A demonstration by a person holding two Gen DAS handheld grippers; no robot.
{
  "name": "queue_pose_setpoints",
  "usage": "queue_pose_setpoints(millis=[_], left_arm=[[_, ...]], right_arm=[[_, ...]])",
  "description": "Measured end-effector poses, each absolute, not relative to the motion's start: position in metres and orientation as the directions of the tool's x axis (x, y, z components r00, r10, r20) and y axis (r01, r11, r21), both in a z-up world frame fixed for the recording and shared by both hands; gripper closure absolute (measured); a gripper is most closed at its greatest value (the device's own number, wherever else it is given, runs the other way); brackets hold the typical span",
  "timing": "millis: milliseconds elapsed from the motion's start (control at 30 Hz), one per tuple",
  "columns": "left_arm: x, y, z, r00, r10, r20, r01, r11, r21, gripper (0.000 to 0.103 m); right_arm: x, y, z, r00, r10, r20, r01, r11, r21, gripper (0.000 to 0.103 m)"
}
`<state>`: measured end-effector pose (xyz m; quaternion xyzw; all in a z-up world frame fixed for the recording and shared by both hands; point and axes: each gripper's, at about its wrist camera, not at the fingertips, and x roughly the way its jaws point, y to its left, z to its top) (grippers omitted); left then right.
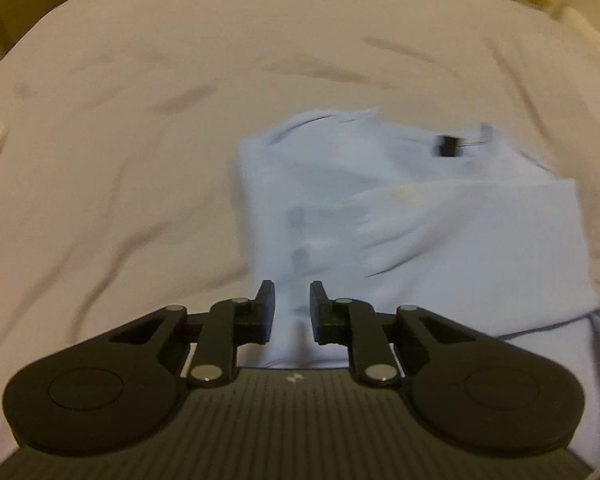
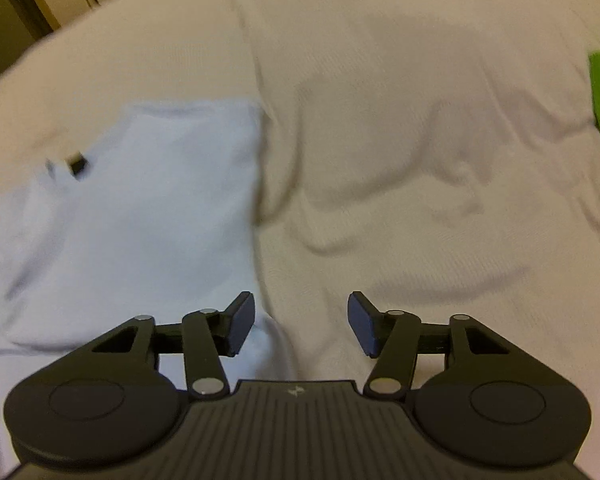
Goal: Fold clothes
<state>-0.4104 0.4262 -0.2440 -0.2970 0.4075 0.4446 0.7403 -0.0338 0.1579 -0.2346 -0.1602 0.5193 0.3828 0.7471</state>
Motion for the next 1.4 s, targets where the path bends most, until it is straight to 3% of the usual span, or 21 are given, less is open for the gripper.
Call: queue_pose_setpoints(millis=[133,233,300,333,433,567,733,867,933,1033,1167,1233,1333,1400], left_arm=[[-0.377,0.431,-0.271,0.288,0.39,-0.875,-0.871,0.487,-0.07,0.087],[-0.378,0.438,-0.3,0.206,0.353,-0.912,-0.881,0.472,-0.017,0.088],[-0.388,0.437,-0.289,0.206,0.354,-0.912,-0.891,0.454,-0.025,0.088],[-0.392,0.432,-0.28,0.206,0.368,-0.907,-0.89,0.455,-0.018,0.088],[-0.411,0.409,-0.258,0.25,0.366,-0.896,-0.878,0.477,-0.05,0.088],[-0.438,0.368,-0.268,0.241,0.292,-0.926,-0.85,0.524,-0.056,0.088],[-0.487,0.316,-0.284,0.187,0.197,-0.962,-0.851,0.522,-0.058,0.088],[-0.531,0.275,-0.283,0.144,0.147,-0.979,-0.858,0.511,-0.05,0.088],[-0.547,0.259,-0.282,0.111,0.16,-0.981,-0.873,0.488,-0.019,0.079],[-0.548,0.249,-0.263,0.11,0.197,-0.974,-0.907,0.421,-0.017,0.084],[-0.523,0.228,-0.248,0.096,0.281,-0.955,-0.915,0.402,0.027,0.083],[-0.506,0.217,-0.257,0.037,0.273,-0.961,-0.912,0.402,0.079,0.082],[-0.484,0.201,-0.267,-0.087,0.231,-0.969,-0.906,0.387,0.174,0.082],[-0.475,0.185,-0.248,-0.074,0.272,-0.959,-0.906,0.383,0.179,0.082]], right_arm=[[-0.053,0.187,-0.242,0.096,0.497,-0.863,-0.806,0.548,0.225,0.056],[-0.055,0.201,-0.274,0.072,0.414,-0.907,-0.802,0.565,0.194,0.063],[-0.05,0.202,-0.292,0.076,0.336,-0.939,-0.782,0.604,0.153,0.081],[-0.049,0.2,-0.29,0.083,0.334,-0.939,-0.773,0.616,0.151,0.081],[-0.053,0.193,-0.264,0.13,0.369,-0.92,-0.775,0.617,0.138,0.074],[-0.079,0.17,-0.243,0.12,0.41,-0.904,-0.785,0.597,0.166,0.071],[-0.112,0.13,-0.278,0.108,0.22,-0.969,-0.774,0.631,0.057,0.072],[-0.125,0.077,-0.276,0.072,0.211,-0.975,-0.743,0.664,0.089,0.072],[-0.13,0.055,-0.274,0.041,0.196,-0.98,-0.742,0.662,0.101,0.072],[-0.139,0.036,-0.263,0.045,0.216,-0.975,-0.775,0.624,0.102,0.073],[-0.14,0.037,-0.24,0.054,0.286,-0.957,-0.803,0.582,0.129,0.071],[-0.145,0.036,-0.237,0.038,0.324,-0.945,-0.828,0.54,0.152,0.065],[-0.15,0.04,-0.259,0.026,0.235,-0.972,-0.86,0.501,0.098,0.06],[-0.15,0.033,-0.256,0.017,0.232,-0.972,-0.86,0.5,0.105,0.06]])
